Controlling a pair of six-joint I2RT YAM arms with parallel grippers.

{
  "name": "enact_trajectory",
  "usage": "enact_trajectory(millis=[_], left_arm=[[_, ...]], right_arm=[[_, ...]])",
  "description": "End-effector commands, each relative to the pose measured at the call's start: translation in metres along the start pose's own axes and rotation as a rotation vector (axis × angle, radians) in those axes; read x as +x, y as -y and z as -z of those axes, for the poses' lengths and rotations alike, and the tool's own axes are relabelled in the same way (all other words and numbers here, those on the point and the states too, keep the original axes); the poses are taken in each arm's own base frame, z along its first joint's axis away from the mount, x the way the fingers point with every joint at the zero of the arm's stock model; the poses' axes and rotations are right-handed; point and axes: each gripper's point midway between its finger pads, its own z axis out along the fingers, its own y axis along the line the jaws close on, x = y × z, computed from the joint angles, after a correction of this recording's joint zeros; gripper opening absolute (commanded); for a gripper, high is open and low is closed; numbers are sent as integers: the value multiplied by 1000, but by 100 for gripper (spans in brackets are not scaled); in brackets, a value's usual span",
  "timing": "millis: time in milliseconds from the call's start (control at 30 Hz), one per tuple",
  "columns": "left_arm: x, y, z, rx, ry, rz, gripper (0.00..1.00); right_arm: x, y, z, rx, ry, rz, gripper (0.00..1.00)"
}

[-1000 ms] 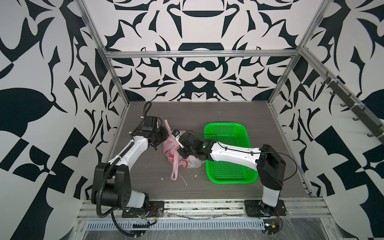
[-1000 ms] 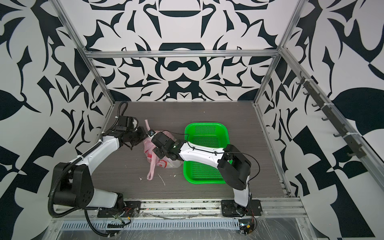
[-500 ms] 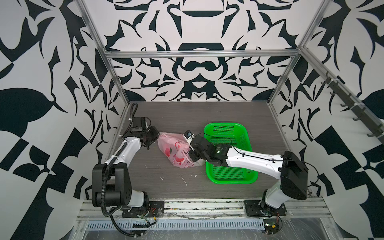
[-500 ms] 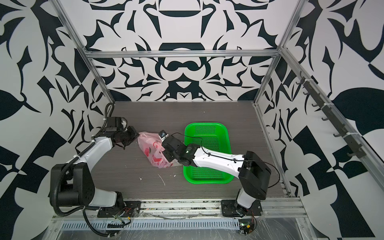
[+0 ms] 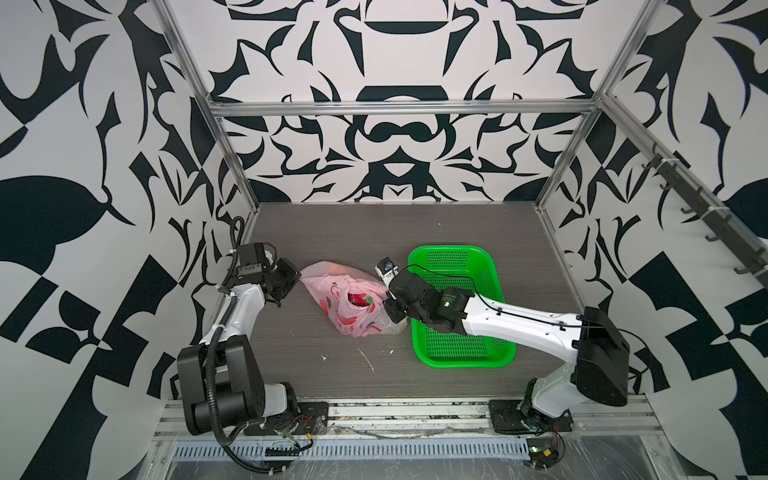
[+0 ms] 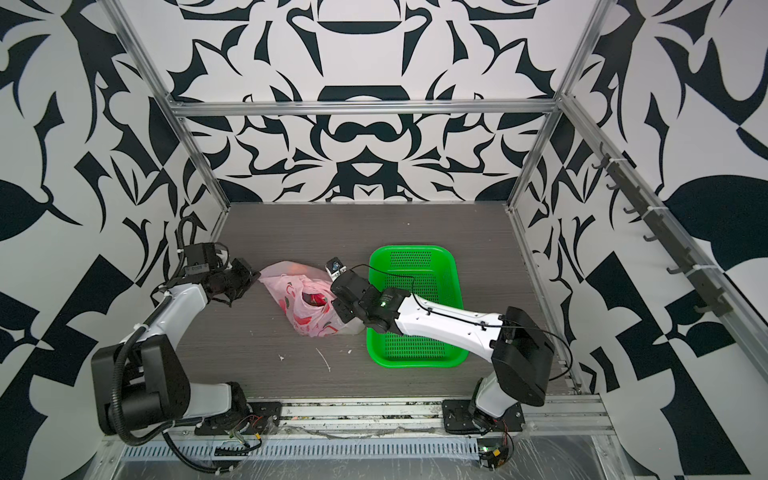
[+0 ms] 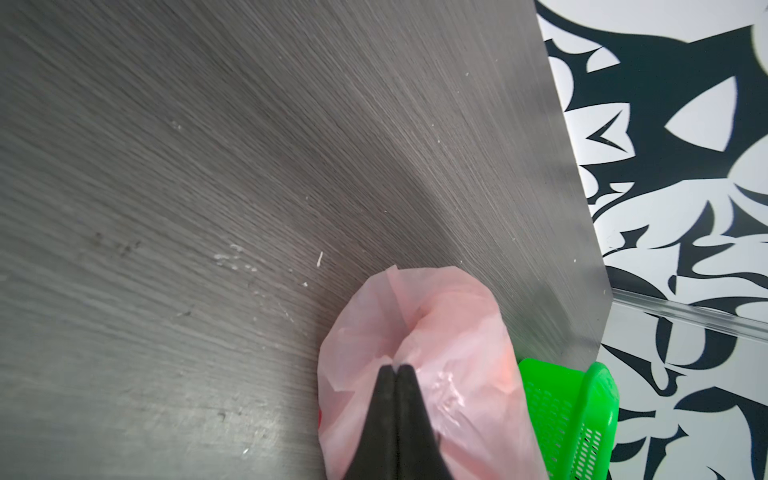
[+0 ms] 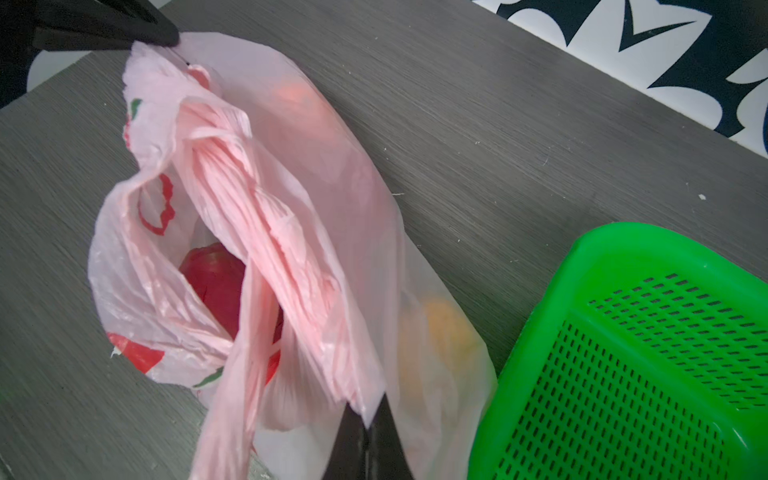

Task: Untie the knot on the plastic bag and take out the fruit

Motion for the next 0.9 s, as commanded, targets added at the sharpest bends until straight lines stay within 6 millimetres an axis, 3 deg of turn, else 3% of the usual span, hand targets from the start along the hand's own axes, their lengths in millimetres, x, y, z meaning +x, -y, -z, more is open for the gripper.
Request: enact_trajectory(millis=[0, 133, 367, 533, 667, 867], left_arm=[[-6, 3, 9, 22, 51, -5, 0], [4, 2, 7, 43, 14, 12, 3], [18, 27, 35, 116, -18, -21, 59], [39, 39, 63, 69, -36, -137, 84], [69, 47, 77, 7, -100, -276, 95], [99, 47, 84, -91, -175, -447, 99]], right_arm=[[-20, 6, 14, 24, 26, -2, 7], [-31, 2, 20, 16, 43, 26, 25], [-41, -2, 19, 9, 63, 41, 36], [-47, -6, 21, -16, 79, 42, 38], [-49, -15, 24, -49, 61, 83, 43], [-52, -29, 26, -82, 44, 148, 47]])
